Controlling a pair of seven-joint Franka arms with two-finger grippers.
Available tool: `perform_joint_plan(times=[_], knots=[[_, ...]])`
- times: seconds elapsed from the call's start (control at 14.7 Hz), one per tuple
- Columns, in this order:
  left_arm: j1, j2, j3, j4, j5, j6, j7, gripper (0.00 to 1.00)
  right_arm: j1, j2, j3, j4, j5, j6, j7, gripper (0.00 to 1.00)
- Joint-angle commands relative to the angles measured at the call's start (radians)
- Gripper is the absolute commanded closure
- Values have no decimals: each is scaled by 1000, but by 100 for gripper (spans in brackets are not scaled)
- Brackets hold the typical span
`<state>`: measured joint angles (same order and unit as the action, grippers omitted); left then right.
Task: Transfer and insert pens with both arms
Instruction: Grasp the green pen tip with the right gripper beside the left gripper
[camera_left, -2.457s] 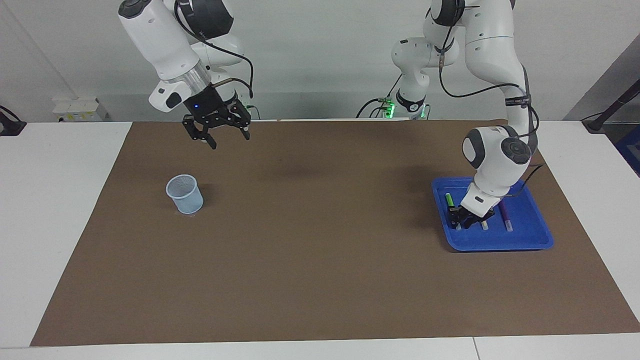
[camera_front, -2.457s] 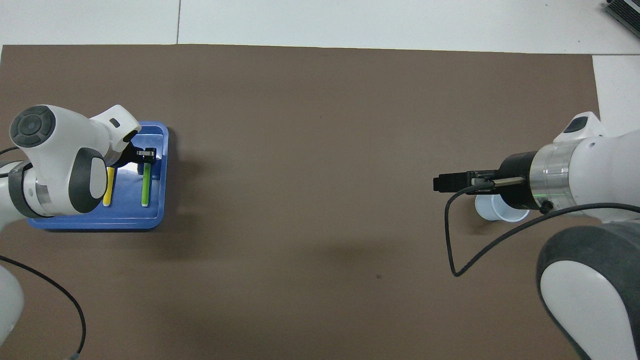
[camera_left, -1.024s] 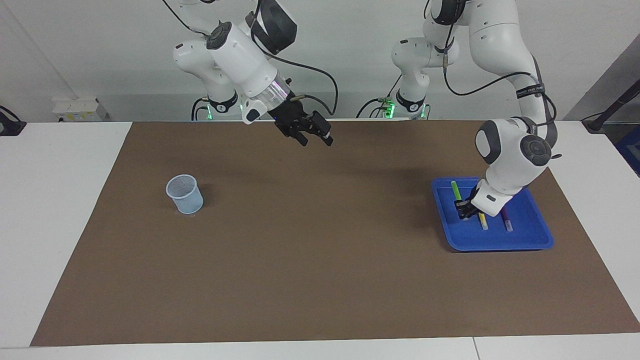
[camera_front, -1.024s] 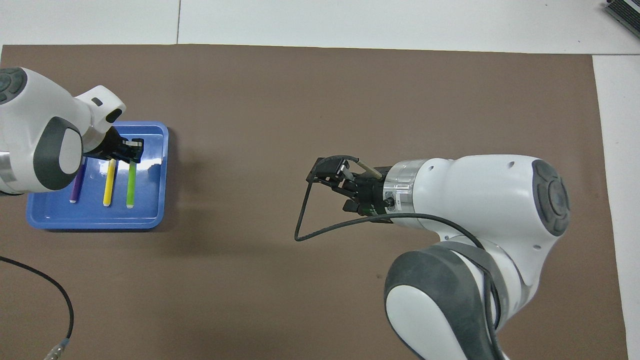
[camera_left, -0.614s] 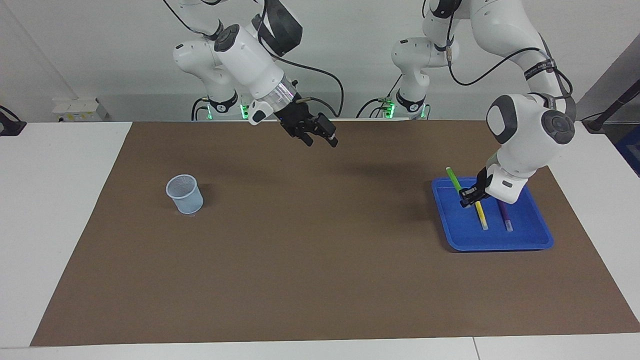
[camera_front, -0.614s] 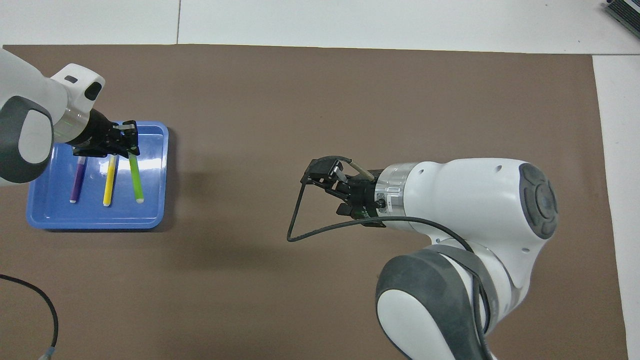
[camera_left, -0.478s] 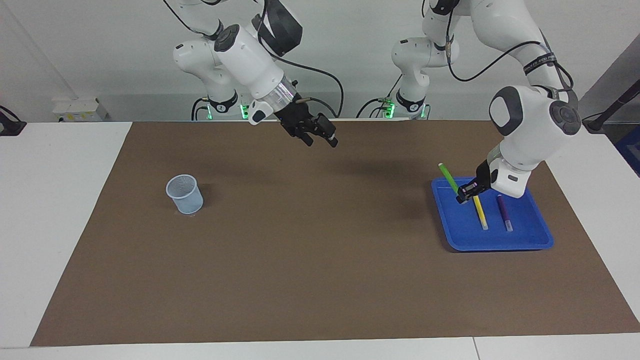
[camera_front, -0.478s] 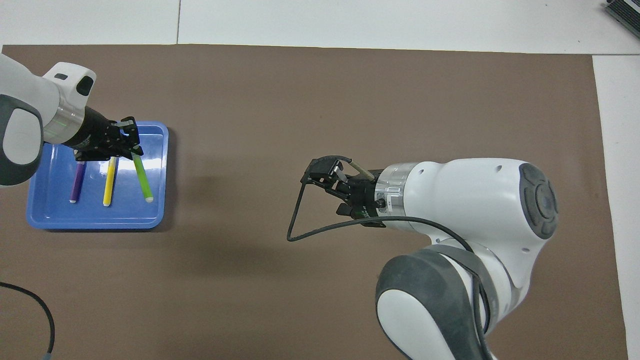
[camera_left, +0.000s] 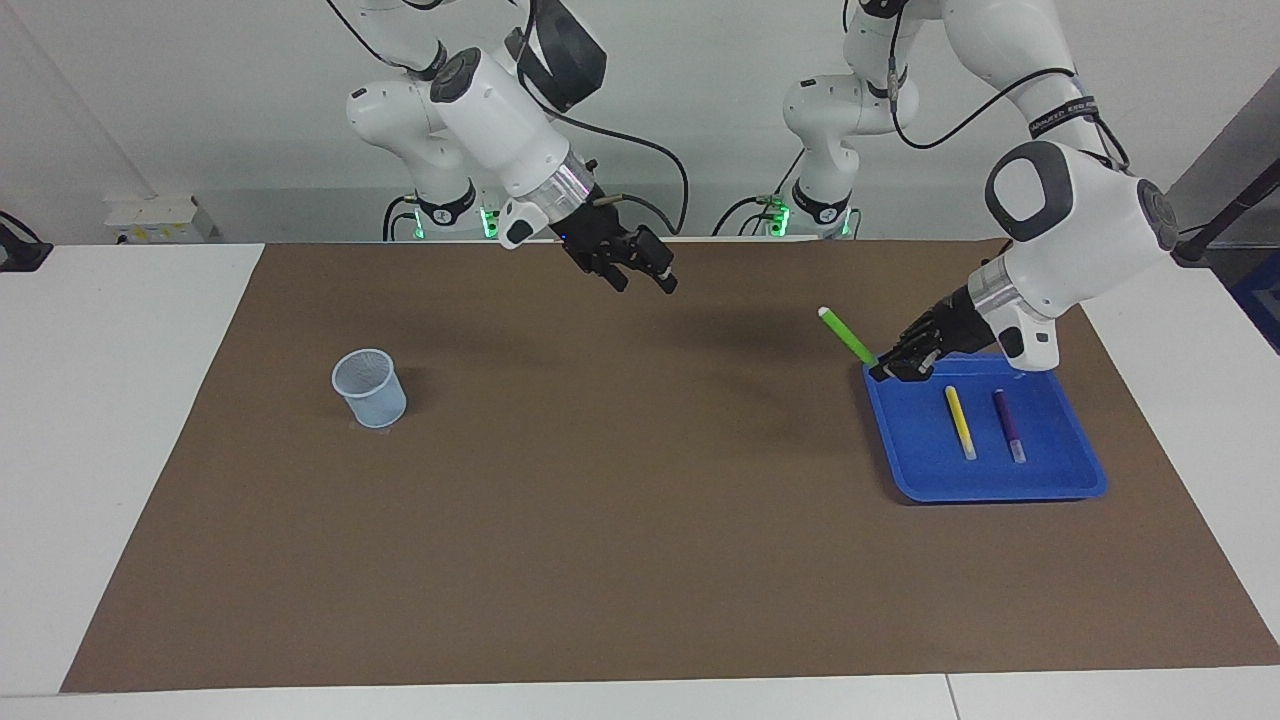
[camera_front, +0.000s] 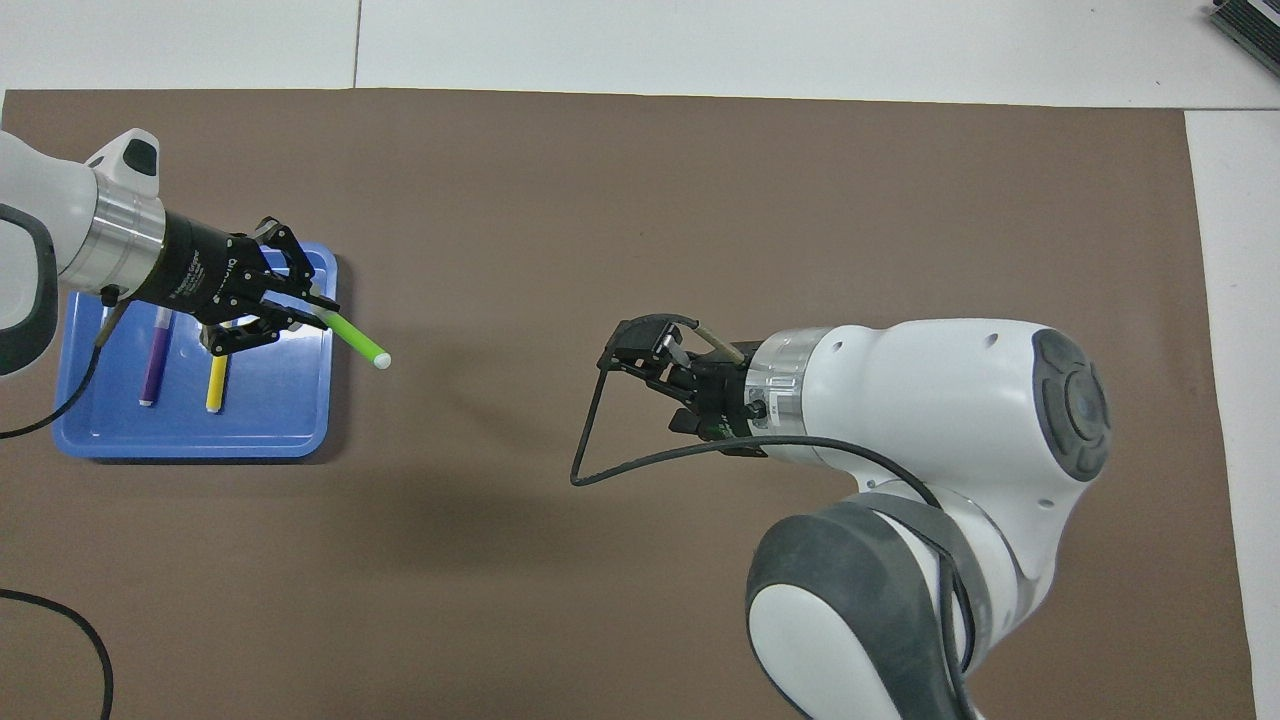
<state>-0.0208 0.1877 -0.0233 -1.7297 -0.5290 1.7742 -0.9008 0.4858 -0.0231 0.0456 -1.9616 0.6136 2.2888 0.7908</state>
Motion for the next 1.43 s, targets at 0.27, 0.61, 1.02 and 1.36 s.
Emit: perform_joint_plan(times=[0.27,0.61,1.02,1.36], knots=[[-25,-102,6,-134,-120,63,-300,100,120,15,-3,1,26,190,102,0],[-63,-155,5,-203,-120,88,-351,100,136,75,10,44,25,290,117,0],[-93,-172,5,-243,-154,87,-369,100,178,169,50,98,26,405,120,0],[-94,-182,5,-258,-161,85,-371,100,178,172,50,89,26,410,117,0]])
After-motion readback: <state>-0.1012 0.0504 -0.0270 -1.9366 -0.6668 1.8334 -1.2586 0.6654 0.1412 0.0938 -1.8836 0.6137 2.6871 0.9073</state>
